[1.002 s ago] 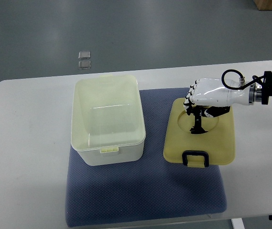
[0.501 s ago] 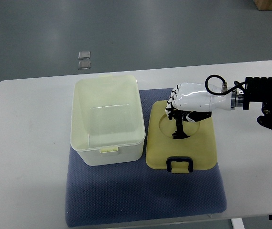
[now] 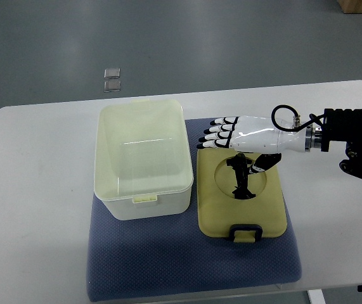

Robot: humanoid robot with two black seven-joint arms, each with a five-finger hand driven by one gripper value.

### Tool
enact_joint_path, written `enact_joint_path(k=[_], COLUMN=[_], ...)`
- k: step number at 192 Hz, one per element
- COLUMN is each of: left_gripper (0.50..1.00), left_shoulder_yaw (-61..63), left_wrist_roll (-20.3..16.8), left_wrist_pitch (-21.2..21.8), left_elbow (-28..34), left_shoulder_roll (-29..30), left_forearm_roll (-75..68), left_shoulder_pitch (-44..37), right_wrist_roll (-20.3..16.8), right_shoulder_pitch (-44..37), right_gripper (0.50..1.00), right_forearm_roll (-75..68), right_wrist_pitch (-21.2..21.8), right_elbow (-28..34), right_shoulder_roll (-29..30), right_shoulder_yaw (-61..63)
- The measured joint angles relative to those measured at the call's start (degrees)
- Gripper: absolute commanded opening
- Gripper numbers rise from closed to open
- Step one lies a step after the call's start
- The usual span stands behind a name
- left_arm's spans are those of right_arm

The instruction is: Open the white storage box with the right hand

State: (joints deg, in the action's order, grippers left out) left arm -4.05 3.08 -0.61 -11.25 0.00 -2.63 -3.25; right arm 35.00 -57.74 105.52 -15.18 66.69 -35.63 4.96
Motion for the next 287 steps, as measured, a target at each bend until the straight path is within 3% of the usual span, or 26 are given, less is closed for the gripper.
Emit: enact_joint_path(k=[80,134,167,220,258,287], left_gripper=[1.0,1.0,1.0,1.0,1.0,1.0], left_shoulder_yaw=[-0.1,-0.1,0.0,-0.1,-0.2,-0.1], left_wrist_roll=[0.0,0.0,0.0,0.0,0.0,0.0], left_wrist_pitch=[0.0,0.0,0.0,0.0,0.0,0.0], left_elbow=[0.0,-0.1,-0.1,-0.1,-0.1,-0.1], left_shoulder_roll=[0.0,0.0,0.0,0.0,0.0,0.0], left_forearm_roll=[0.0,0.0,0.0,0.0,0.0,0.0], left_shoulder_pitch=[0.0,0.0,0.0,0.0,0.0,0.0], right_wrist_roll=[0.0,0.0,-1.0,-14.3,-19.1,-19.6], right_shoulder_pitch=[-2.2,-6.6,-6.8,-3.0,2.2,6.0], right_gripper=[0.932,0.932,0.93,0.932,0.932,0.934], right_forearm_roll=[0.9,-5.9,-25.6,-72.7,-100.5,-116.4], right_wrist_pitch=[3.2,7.2,11.5,12.6,14.4,22.1], right_elbow=[0.0,-8.9,-12.5,-21.1,-22.8,-24.1], right_shoulder_roll=[-6.1,-5.2,0.1,14.9,17.9,18.0], right_shoulder_yaw=[-0.5,6.1,12.8,27.5,35.9,37.6])
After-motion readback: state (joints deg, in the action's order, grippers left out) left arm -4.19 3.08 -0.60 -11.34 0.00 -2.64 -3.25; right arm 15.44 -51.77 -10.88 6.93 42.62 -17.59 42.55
